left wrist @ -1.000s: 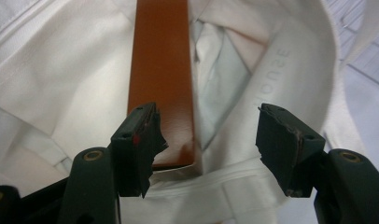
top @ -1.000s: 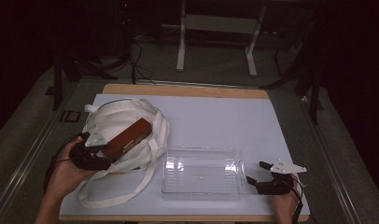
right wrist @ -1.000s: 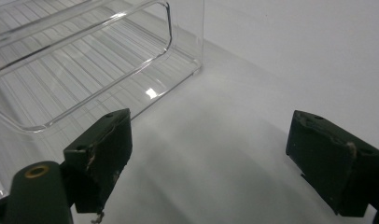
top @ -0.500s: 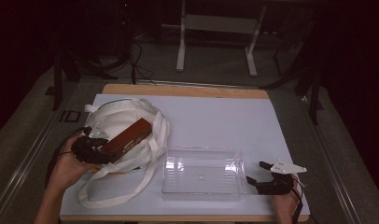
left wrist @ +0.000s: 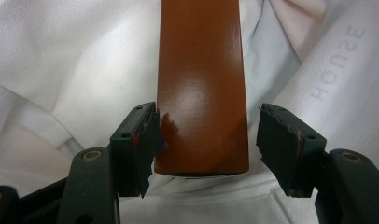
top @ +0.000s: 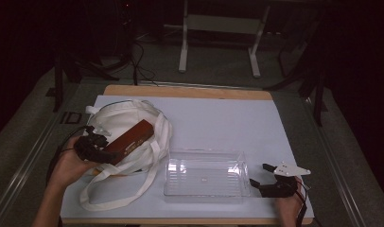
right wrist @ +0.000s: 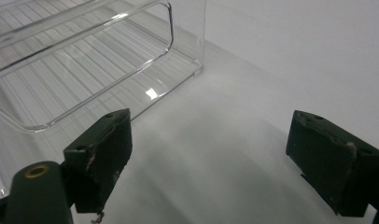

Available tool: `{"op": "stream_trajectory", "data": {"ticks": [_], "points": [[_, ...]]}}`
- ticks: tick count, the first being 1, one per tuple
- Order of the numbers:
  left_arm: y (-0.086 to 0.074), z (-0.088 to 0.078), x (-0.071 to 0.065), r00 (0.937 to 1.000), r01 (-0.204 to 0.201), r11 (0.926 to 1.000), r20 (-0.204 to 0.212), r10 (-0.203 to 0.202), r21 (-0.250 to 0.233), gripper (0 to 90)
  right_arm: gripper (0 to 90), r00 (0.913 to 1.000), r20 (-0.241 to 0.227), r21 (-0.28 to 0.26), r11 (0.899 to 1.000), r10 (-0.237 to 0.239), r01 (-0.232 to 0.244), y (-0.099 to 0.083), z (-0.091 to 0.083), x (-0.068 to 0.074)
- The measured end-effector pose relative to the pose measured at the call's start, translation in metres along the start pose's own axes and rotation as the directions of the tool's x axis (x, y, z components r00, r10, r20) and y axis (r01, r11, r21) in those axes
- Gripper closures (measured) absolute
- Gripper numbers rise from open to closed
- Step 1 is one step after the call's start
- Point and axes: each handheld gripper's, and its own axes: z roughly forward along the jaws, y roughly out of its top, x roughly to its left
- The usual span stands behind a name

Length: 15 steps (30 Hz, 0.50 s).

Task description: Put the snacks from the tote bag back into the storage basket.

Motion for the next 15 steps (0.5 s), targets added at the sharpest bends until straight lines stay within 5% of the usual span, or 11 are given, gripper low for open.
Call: {"op": "stream_trajectory", "data": {"ticks": [15], "points": [[0.008,0.015,0.008,0.9996,-0.007,0.9929,0.029,0.004,0.119,37.2,14.4,1.0000,-0.002,0.002,1.000,-0.005,0.005,0.000,0.000,0.000]]}}
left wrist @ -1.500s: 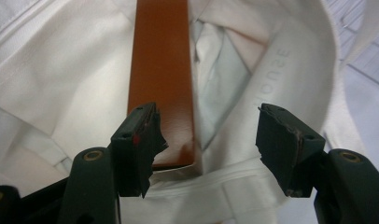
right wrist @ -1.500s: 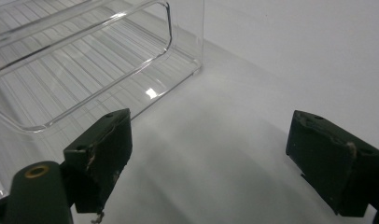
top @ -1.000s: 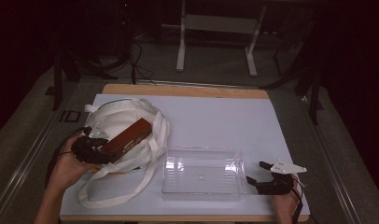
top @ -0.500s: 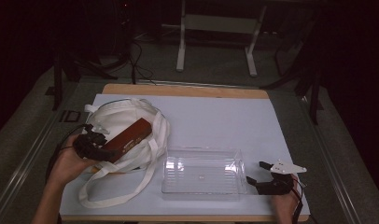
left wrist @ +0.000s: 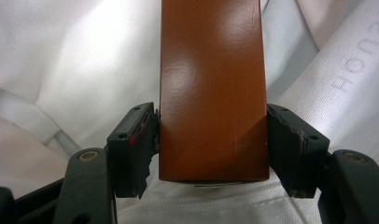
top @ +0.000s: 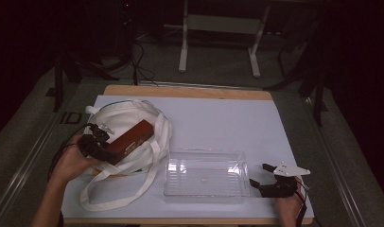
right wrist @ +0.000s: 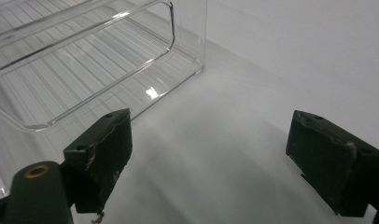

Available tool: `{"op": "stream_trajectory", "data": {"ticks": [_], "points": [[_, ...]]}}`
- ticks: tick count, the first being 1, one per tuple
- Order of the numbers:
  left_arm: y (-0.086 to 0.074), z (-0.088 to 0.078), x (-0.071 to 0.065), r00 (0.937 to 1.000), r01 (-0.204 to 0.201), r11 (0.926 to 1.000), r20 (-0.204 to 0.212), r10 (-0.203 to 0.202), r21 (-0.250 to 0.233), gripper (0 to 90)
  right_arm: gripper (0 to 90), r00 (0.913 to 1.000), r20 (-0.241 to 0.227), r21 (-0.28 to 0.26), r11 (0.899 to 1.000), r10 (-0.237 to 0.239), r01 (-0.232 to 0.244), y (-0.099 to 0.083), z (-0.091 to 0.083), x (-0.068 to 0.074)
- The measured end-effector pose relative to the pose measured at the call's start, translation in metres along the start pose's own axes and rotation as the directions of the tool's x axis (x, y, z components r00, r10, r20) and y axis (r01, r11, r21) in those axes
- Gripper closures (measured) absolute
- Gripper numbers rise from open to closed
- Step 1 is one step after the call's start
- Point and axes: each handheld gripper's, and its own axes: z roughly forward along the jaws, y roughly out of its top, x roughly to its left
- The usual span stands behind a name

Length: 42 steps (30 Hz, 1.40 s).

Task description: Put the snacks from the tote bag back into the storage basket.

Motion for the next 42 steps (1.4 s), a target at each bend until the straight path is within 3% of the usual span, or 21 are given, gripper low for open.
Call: {"op": "stream_trajectory", "data": {"ticks": [4,5,11,21,28,36,42], "points": [[0.005,0.003,-0.001,0.9999,-0.014,0.9989,-0.004,0.014,0.044,37.2,14.4,1.0000,-0.001,-0.001,1.000,0.001,-0.001,0.000,0.000,0.000],[0.009,0.006,-0.002,0.9997,-0.022,0.9968,-0.003,0.022,0.077,37.2,14.4,1.0000,-0.001,0.000,1.000,0.001,-0.001,0.000,0.000,0.000],[0.014,0.015,-0.001,0.9997,-0.026,0.9907,0.008,0.025,0.133,37.6,14.4,1.0000,-0.005,-0.002,1.000,0.003,-0.003,0.000,0.000,0.000],[0.015,0.023,0.001,0.9992,-0.021,0.9803,0.038,0.014,0.196,38.9,14.4,1.0000,-0.006,-0.001,1.000,0.001,-0.001,0.000,0.000,0.000],[0.016,0.033,0.001,0.9988,-0.025,0.9664,0.048,0.013,0.256,39.1,14.4,1.0000,-0.008,0.001,1.000,0.001,-0.001,0.000,0.000,0.000],[0.019,0.038,-0.002,0.9991,-0.035,0.9524,0.035,0.025,0.303,39.6,14.4,1.0000,-0.009,0.003,1.000,0.000,0.000,0.000,0.000,0.000],[0.021,0.039,-0.003,0.9991,-0.039,0.9489,0.029,0.031,0.313,41.0,14.4,1.0000,-0.010,0.002,1.000,0.000,0.000,0.000,0.000,0.000]]}}
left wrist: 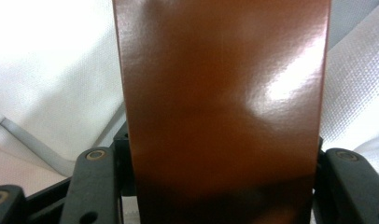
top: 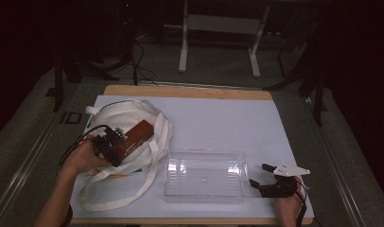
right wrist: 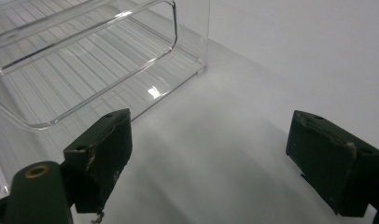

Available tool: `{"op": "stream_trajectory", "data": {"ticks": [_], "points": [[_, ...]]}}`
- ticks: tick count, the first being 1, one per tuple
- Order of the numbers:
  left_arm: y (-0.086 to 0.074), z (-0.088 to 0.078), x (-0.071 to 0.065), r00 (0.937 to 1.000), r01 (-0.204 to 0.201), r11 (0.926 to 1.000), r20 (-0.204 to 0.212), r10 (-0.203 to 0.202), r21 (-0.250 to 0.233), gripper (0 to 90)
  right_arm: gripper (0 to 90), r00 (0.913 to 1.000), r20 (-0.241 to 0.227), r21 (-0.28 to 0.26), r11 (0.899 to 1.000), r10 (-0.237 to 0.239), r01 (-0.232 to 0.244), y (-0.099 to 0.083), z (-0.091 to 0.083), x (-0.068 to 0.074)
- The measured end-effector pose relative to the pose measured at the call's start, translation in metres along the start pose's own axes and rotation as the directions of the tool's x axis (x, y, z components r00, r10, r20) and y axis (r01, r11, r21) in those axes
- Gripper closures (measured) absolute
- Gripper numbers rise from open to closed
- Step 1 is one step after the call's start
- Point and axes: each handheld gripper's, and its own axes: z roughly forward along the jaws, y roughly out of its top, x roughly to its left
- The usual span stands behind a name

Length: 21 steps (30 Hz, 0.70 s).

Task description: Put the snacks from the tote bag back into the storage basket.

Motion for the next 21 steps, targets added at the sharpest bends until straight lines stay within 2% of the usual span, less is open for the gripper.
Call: {"op": "stream_trajectory", "data": {"ticks": [3,9,13,16,21], "points": [[-0.001,-0.001,0.000,0.9999,0.005,0.9998,-0.011,-0.006,-0.020,42.2,14.4,1.0000,-0.001,-0.001,1.000,0.000,0.000,0.000,0.000,0.000],[-0.001,-0.004,-0.002,0.9997,0.005,0.9998,-0.025,-0.005,-0.022,42.9,14.4,1.0000,-0.001,0.001,1.000,-0.002,0.002,0.000,0.000,0.000],[-0.002,-0.008,0.000,0.9997,0.023,0.9996,-0.004,-0.023,-0.018,43.2,14.4,1.0000,-0.001,0.002,1.000,-0.003,0.003,0.000,0.000,0.000],[-0.004,-0.011,0.000,0.9997,0.026,0.9994,-0.003,-0.026,-0.025,43.4,14.4,1.0000,-0.001,0.001,1.000,-0.003,0.003,0.000,0.000,0.000],[-0.006,-0.015,0.000,0.9997,0.005,0.9988,-0.025,-0.006,-0.048,43.5,14.4,1.0000,-0.001,0.001,1.000,-0.002,0.002,0.000,0.000,0.000]]}}
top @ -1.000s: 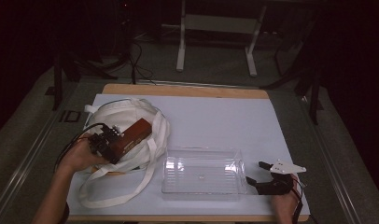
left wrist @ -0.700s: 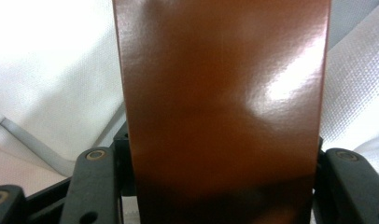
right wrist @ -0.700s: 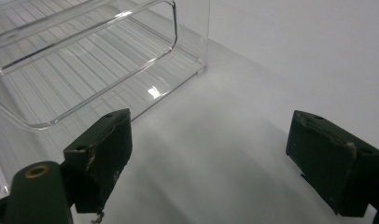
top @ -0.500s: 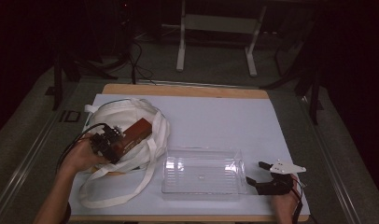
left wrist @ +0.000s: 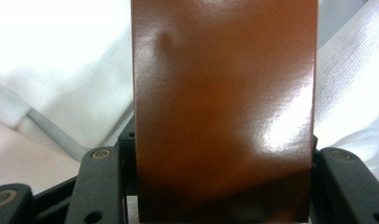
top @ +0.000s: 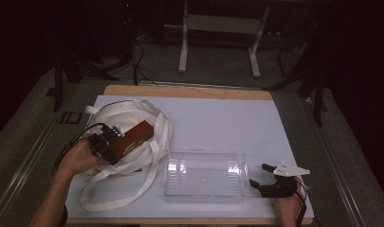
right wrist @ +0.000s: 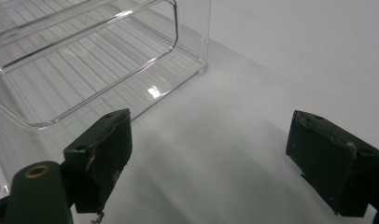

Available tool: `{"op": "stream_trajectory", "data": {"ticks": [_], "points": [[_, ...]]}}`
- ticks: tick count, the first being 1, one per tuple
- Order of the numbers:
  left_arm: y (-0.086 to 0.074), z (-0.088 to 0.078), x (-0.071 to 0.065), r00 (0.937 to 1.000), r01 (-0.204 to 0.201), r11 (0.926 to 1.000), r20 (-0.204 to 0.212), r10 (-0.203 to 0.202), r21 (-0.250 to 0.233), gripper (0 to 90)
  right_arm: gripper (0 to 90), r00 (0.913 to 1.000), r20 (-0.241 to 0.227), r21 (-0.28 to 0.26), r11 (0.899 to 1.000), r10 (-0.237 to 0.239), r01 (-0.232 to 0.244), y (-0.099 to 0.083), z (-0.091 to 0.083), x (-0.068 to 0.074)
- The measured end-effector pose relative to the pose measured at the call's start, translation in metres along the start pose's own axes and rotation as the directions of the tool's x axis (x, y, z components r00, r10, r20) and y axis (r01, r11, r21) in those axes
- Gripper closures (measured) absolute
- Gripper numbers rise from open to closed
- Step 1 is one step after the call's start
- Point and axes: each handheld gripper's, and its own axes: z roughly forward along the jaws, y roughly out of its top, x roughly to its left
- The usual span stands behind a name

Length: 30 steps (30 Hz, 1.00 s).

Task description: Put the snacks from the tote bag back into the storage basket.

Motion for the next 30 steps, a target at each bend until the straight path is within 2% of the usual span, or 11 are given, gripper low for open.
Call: {"op": "stream_trajectory", "data": {"ticks": [6,20,26,30], "points": [[-0.003,-0.002,0.001,0.9999,-0.012,0.9997,-0.009,0.012,-0.021,43.6,14.4,1.0000,0.000,0.001,1.000,-0.002,0.002,0.000,0.000,0.000],[-0.013,-0.021,0.010,0.9996,0.008,0.9960,0.027,-0.006,-0.089,43.6,14.4,1.0000,0.001,0.001,1.000,-0.003,0.003,0.000,0.000,0.000],[-0.020,-0.028,0.016,0.9985,0.021,0.9922,0.053,-0.014,-0.123,43.6,14.4,1.0000,0.001,0.001,1.000,-0.004,0.004,0.000,0.000,0.000],[-0.022,-0.033,0.017,0.9983,0.026,0.9893,0.055,-0.018,-0.144,43.7,14.4,1.0000,0.001,0.002,1.000,-0.005,0.005,0.000,0.000,0.000]]}}
